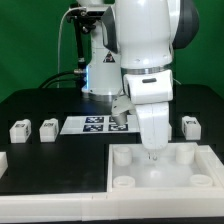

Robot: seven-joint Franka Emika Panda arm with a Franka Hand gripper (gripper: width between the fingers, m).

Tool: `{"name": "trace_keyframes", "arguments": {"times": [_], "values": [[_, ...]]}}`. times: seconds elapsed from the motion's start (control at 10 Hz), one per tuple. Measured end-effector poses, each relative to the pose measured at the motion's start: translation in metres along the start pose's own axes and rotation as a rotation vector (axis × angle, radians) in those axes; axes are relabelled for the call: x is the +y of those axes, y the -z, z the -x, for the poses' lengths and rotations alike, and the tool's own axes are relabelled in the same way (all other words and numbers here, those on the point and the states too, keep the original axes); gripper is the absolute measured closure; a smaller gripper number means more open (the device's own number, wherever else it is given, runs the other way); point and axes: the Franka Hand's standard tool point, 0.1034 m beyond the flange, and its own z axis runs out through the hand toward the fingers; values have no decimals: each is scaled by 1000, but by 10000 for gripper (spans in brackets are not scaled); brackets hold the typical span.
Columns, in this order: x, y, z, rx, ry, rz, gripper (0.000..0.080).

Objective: Assemble one leg

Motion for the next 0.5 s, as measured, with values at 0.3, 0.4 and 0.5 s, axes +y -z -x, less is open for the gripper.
{"name": "trace_keyframes", "arguments": {"times": [0.3, 0.4, 0.5], "values": [[0, 0, 0, 0, -1, 0, 151], [0, 0, 0, 0, -1, 0, 150], [-1, 3, 0, -1, -13, 4, 150]]}}
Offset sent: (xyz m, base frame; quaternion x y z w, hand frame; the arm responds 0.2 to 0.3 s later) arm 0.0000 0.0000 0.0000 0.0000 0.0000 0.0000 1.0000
